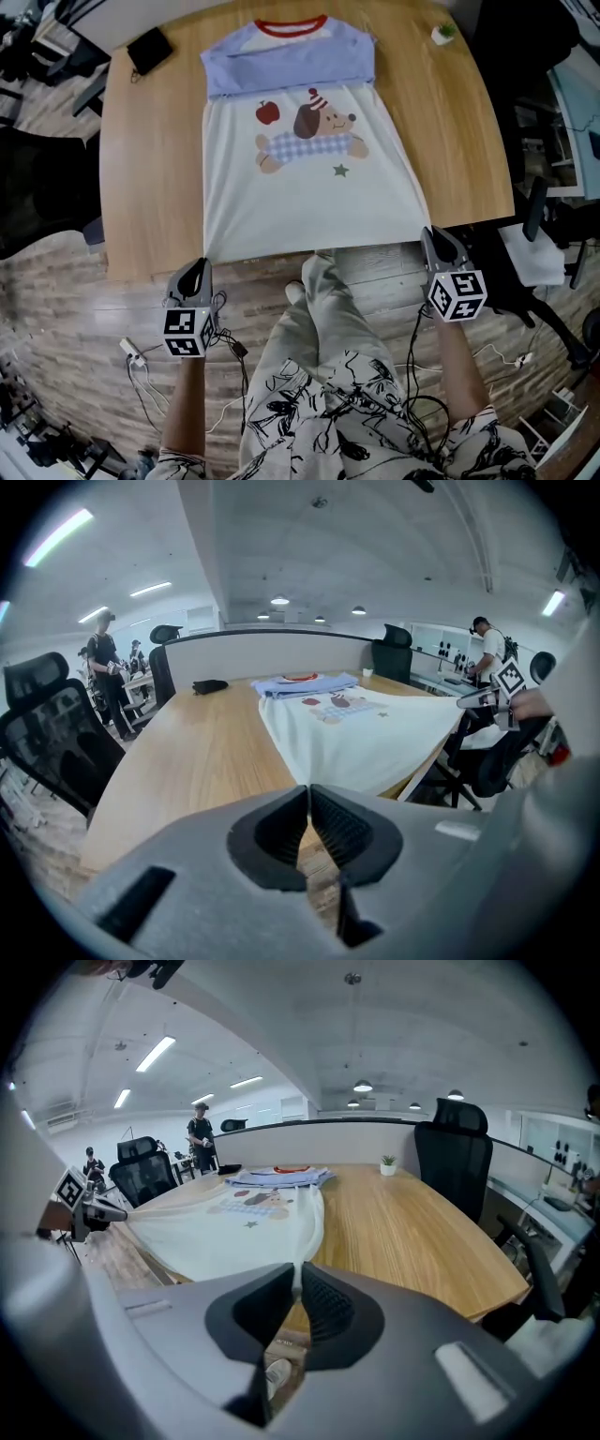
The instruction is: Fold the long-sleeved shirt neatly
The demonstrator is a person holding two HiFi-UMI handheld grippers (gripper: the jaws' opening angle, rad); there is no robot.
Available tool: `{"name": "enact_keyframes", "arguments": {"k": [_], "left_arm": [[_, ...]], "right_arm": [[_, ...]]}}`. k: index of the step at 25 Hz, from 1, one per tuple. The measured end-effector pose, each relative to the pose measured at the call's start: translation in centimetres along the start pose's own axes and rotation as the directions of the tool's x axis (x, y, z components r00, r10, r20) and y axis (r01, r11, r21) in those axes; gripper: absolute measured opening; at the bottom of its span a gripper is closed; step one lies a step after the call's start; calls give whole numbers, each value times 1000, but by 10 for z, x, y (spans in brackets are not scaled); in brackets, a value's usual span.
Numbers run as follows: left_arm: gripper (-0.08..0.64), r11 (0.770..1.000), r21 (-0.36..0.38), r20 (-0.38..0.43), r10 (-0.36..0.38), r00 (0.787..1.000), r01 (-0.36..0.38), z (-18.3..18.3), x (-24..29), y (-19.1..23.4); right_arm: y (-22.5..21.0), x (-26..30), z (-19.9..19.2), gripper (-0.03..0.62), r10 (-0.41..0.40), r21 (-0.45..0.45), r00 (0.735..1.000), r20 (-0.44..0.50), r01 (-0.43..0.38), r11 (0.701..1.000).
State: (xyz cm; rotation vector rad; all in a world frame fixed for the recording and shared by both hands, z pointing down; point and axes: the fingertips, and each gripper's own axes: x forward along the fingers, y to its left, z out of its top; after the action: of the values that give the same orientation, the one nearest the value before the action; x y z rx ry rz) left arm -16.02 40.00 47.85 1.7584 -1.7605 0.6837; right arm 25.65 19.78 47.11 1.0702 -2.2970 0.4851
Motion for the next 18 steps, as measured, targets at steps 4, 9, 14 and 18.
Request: {"name": "enact_keyframes", "arguments": {"k": [4,9,14,18], "left_arm": [[18,1000,-13,-1,-9,1000,9,-6,-28,-17],[18,999,-42,10,-16,1000,16,-3,-52,-34],[18,998,-51,24,-19,1000,20,4,-73,-43],[18,998,-67,38,-7,999,10,5,-91,-45]], "right_arm": [[-2,-27,-9,35,5,21,1000,-7,-5,1000],[1,-53,-11,35,23,48,1000,-14,-22,999],[6,-75,-12,35,24,80,1000,-11,-23,997],[9,-92,-15,35,21,105,1000,-3,-21,994]]}}
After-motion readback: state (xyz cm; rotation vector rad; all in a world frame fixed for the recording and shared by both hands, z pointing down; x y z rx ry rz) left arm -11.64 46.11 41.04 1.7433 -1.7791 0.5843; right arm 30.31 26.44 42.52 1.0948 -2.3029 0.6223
